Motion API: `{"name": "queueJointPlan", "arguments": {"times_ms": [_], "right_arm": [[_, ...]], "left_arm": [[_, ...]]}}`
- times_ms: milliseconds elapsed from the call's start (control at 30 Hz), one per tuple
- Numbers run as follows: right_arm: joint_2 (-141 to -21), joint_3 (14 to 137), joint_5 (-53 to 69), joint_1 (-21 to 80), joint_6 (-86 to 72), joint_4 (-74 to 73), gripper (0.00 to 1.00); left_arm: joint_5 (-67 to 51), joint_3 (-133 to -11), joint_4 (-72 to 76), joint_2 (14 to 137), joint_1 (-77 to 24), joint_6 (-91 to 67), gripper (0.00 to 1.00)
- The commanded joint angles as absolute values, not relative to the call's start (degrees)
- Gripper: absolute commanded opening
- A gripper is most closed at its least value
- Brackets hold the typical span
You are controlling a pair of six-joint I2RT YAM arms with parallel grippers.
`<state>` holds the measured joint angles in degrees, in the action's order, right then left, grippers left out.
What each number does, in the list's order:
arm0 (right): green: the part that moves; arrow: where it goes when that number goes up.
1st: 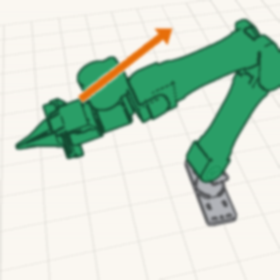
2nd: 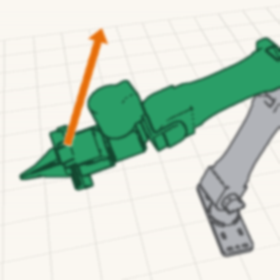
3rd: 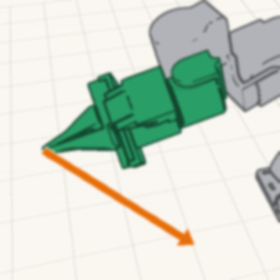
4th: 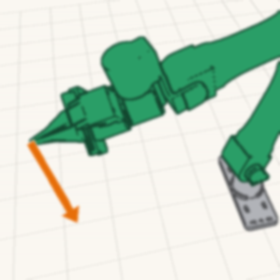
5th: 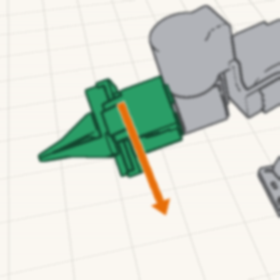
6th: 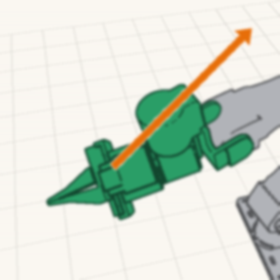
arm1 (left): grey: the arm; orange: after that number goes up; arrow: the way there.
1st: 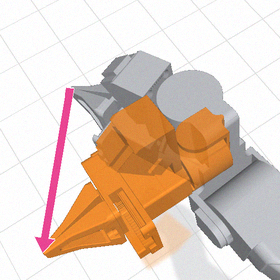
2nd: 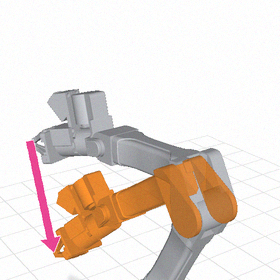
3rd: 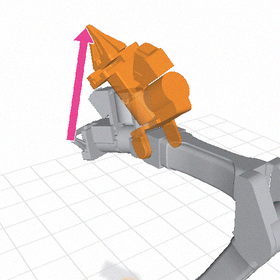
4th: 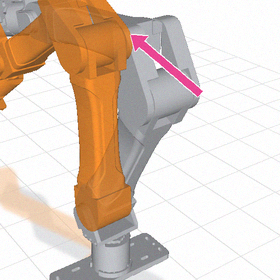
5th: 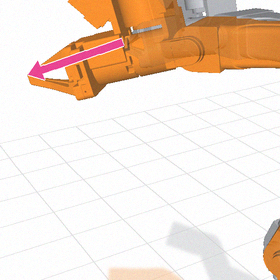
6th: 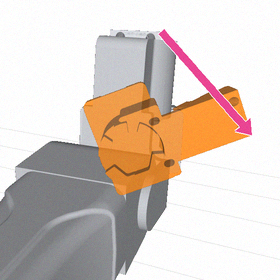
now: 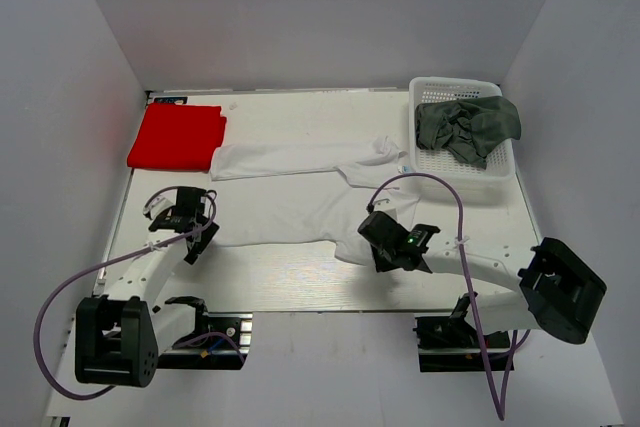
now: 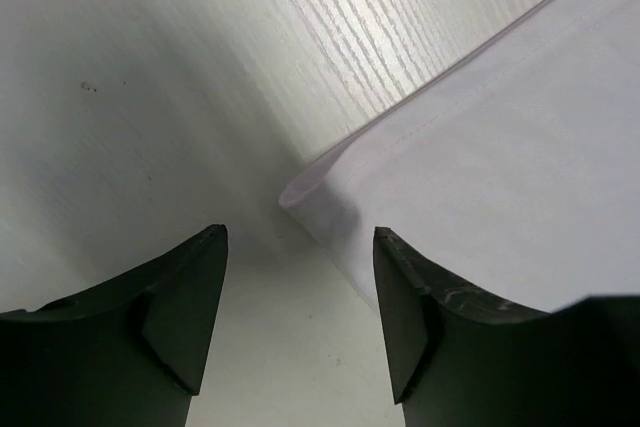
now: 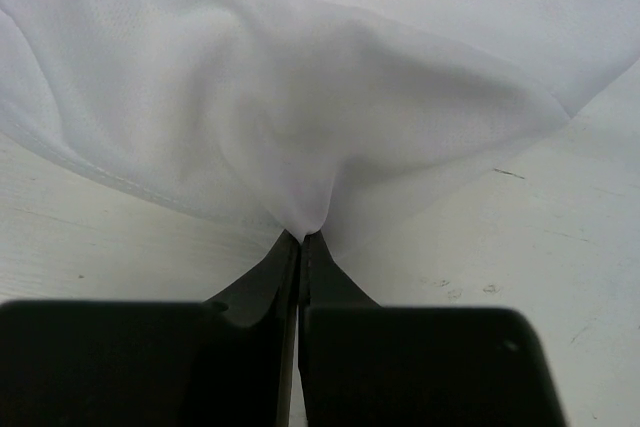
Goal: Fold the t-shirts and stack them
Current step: Fold the other side of the tshirt into a rectangle
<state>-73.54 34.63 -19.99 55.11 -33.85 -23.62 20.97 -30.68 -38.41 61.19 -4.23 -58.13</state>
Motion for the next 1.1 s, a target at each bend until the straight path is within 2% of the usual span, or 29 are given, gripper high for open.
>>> {"name": "queueJointPlan", "arguments": {"times_ms": [0,100,233,267,367,733,1067], "right_arm": [[-74.79,35.24,-19.86,55.02,-33.31,-22.5,0.0],[-74.97,34.63,-20.13,54.93,-34.01,-22.24,0.0],[-74.35,33.57,-20.74,54.76,-34.36,-20.22,0.0],[-74.36,33.92,-20.83,55.02,-34.54,-20.13,0.0],[-73.92,34.19,-20.74,54.93,-34.37,-20.48,0.0],[-67.5,41.39,-28.56,51.52,-32.88,-23.55,0.0],[-74.86,50.89,-36.12,44.83,-26.99,-19.78,0.0]], "left_arm": [[23.12,-32.78,-36.83,62.57,-4.13,-58.1,0.7],[23.12,-33.31,-35.95,66.17,-4.13,-58.1,0.64],[19.86,-33.31,-33.84,70.39,-4.13,-56.87,0.39],[19.17,-33.31,-33.32,71.1,-4.13,-56.87,0.26],[19.68,-33.31,-33.31,72.86,-4.13,-56.87,0.0],[20.21,-37.17,-32.87,67.51,-4.13,-55.2,0.0],[20.74,-47.1,-32.87,75.49,-3.61,-54.67,0.0]]}}
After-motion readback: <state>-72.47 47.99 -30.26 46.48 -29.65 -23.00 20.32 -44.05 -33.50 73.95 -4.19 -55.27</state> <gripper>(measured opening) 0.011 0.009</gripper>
